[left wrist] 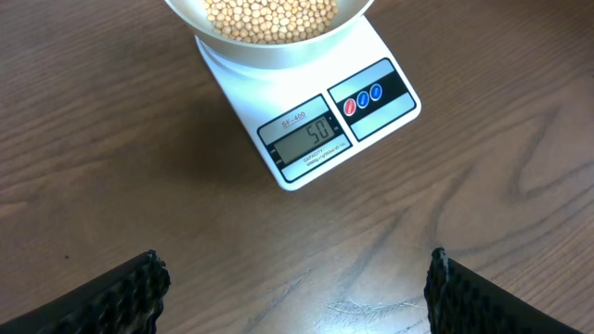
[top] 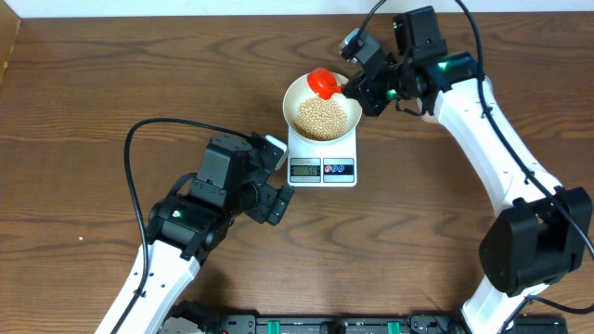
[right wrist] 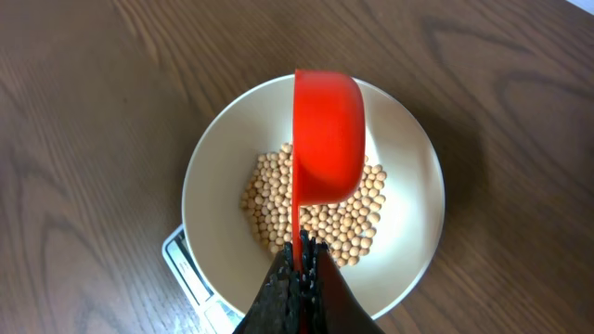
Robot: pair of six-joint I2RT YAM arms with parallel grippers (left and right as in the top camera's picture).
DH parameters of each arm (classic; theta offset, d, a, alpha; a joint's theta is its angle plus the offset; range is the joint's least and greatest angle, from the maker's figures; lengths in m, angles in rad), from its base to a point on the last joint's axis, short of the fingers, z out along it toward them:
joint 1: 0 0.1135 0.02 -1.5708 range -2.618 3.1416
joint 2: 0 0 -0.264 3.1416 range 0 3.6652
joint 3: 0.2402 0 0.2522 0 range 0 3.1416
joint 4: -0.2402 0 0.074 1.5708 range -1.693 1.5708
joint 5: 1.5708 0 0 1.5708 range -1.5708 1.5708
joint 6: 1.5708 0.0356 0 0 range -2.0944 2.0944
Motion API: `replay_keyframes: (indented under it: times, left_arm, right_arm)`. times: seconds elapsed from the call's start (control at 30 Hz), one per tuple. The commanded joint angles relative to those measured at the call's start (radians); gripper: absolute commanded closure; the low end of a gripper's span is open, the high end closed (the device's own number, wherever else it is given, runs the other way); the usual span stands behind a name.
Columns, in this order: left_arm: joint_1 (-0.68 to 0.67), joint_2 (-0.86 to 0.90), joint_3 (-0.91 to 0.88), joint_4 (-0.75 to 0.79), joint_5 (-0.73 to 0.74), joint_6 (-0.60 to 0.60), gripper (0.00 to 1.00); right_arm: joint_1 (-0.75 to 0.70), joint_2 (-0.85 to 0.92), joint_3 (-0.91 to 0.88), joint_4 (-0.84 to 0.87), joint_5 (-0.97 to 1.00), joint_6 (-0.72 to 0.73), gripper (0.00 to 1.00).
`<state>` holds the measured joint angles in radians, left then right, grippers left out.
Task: Scoop item into bowl and weigh 50g on scale
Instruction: 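Shift the red scoop over the bowl center and tip out last beans, then carry the red scoop right toward the clear bean tub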
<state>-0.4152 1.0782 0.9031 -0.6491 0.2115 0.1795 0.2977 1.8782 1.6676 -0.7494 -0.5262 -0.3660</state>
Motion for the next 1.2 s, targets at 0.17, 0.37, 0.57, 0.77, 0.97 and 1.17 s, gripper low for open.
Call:
replay_keyframes:
  times: [0.17, 0.37, 0.57, 0.77, 0.97, 1.17]
  left_arm:
    - [-0.003, -0.001, -0.004, -0.001, 0.012, -0.005, 0.09]
    - [-0.003, -0.001, -0.004, -0.001, 0.012, -0.006, 0.09]
    - [-0.003, -0.001, -0.004, -0.001, 0.012, -0.006, 0.09]
    - [-0.003, -0.001, -0.004, -0.001, 0.012, -0.006, 0.09]
    - [-0.003, -0.001, -0.004, -0.001, 0.012, -0.006, 0.09]
    - [-0.003, -0.001, -0.004, -0.001, 0.012, -0.005, 0.09]
  right_arm:
    - [-0.048, -0.023, 0.016, 0.014, -0.151, 0.059, 0.99]
    - [-0.105, -0.023, 0.016, 0.051, -0.269, 0.111, 0.99]
    - [-0.169, -0.023, 0.016, 0.069, -0.341, 0.177, 0.99]
    - [-0.247, -0.023, 0.016, 0.069, -0.369, 0.243, 0.99]
    - [-0.335, -0.038, 0.016, 0.058, -0.375, 0.269, 0.99]
    - [-0.426, -0.086, 0.016, 0.049, -0.362, 0.277, 0.99]
